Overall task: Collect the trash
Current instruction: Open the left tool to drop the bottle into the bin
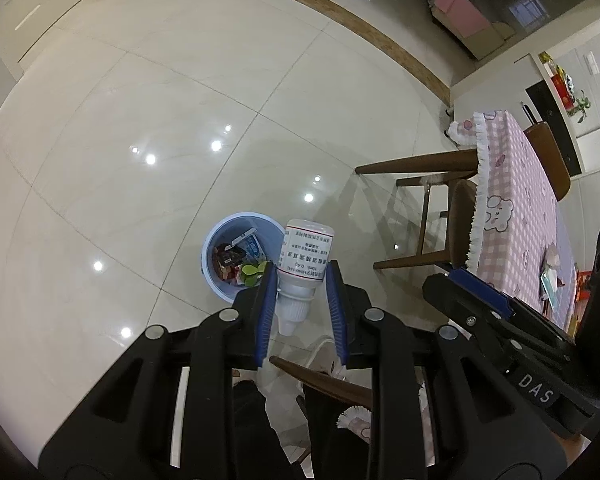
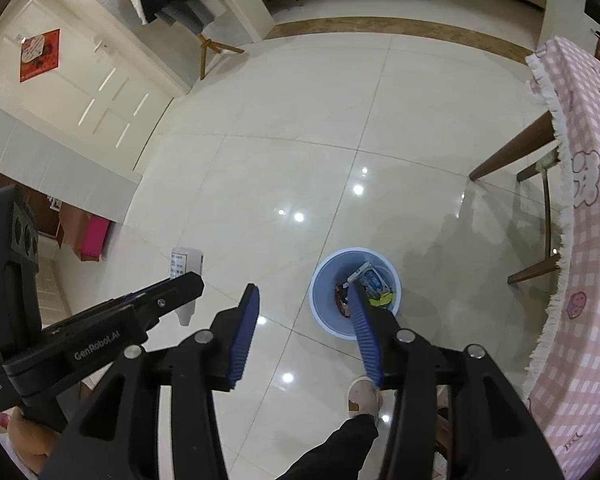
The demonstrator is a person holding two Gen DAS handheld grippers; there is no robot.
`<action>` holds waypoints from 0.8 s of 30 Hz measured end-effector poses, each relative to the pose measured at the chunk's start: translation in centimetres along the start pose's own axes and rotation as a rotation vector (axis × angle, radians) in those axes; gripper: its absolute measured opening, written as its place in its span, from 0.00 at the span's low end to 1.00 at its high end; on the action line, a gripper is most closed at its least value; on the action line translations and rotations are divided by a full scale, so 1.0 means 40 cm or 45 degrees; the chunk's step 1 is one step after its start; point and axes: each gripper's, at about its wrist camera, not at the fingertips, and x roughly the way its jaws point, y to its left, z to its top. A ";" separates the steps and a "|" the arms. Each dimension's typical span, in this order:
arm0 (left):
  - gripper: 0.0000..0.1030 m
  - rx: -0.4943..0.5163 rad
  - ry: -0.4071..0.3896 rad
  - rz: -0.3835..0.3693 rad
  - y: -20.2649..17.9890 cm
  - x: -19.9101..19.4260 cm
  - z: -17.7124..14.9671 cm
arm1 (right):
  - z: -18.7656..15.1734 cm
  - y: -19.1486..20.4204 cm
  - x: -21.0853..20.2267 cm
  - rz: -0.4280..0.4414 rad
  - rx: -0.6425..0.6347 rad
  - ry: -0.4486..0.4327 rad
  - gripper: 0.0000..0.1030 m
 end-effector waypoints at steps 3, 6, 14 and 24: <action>0.24 0.008 0.008 0.003 -0.020 0.006 0.007 | -0.001 -0.022 -0.013 -0.003 0.021 -0.008 0.48; 0.24 0.006 0.018 0.020 -0.033 0.011 0.013 | -0.002 -0.040 -0.025 -0.003 0.034 -0.014 0.49; 0.60 -0.043 0.016 0.062 -0.065 0.020 0.024 | -0.005 -0.087 -0.064 -0.006 0.057 -0.043 0.49; 0.60 -0.006 0.024 0.103 -0.150 0.036 0.005 | -0.037 -0.195 -0.108 0.004 0.121 -0.058 0.49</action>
